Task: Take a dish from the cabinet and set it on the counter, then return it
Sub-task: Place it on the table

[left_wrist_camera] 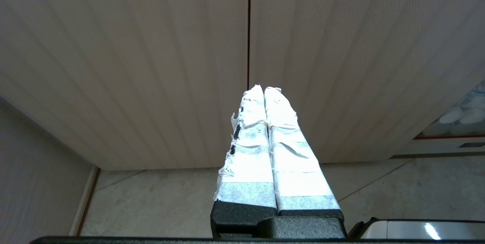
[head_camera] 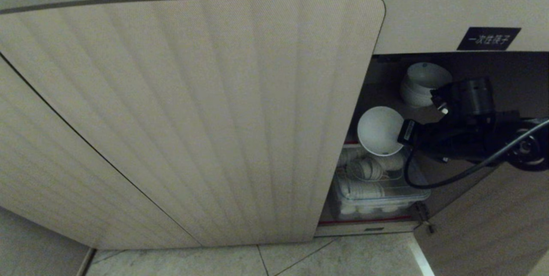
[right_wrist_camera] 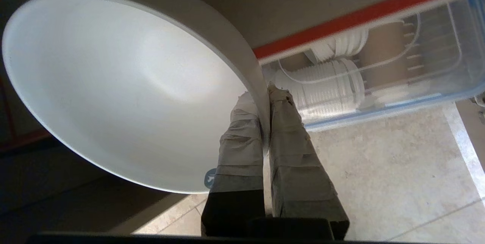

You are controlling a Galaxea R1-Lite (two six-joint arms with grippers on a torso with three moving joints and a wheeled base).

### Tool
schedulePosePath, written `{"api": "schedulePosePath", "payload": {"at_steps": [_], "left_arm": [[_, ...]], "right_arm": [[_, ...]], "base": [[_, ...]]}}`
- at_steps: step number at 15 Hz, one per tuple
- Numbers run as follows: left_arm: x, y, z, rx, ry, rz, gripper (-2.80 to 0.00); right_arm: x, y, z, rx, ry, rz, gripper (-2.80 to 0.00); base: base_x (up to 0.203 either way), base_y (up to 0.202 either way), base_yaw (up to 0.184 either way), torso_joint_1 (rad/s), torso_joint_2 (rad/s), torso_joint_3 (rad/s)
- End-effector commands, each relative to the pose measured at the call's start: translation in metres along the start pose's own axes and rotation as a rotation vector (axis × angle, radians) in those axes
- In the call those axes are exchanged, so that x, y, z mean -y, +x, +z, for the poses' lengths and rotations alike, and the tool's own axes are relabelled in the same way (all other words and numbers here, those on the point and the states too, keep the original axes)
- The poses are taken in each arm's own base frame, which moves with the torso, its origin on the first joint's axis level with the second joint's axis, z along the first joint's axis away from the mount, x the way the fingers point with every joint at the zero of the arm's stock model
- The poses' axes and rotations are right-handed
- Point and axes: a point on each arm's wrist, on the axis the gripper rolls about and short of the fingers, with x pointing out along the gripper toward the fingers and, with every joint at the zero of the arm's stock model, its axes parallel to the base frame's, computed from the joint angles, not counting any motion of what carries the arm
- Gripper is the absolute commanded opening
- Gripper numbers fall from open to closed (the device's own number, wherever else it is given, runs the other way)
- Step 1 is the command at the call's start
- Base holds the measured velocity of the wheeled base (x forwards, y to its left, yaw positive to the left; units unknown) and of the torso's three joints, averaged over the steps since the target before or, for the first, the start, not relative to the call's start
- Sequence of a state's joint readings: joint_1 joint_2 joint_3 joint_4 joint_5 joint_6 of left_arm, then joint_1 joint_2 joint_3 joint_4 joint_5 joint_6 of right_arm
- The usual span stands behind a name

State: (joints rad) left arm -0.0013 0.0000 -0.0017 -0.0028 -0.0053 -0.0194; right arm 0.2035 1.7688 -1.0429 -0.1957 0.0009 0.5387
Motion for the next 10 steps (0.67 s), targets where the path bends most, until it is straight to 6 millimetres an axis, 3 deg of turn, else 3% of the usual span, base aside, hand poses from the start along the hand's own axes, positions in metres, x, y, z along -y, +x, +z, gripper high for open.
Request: {"api": "schedulePosePath", "payload": {"at_steps": [1, 10], "left_arm": [[0.0, 0.0, 0.0, 0.0, -0.001, -0.001, -2.8], [0.0, 0.0, 0.0, 0.0, -0.001, -0.001, -2.8]], "right_arm": [[0.0, -0.007, -0.001, 0.004, 0.004, 0.004, -2.8], [0.007, -0.024, -0.014, -0.021, -0.001, -0.01, -2.8]], "base": [[0.0, 0.0, 0.0, 0.0, 0.0, 0.0], [0.0, 0.0, 0.0, 0.0, 0.0, 0.0]]}}
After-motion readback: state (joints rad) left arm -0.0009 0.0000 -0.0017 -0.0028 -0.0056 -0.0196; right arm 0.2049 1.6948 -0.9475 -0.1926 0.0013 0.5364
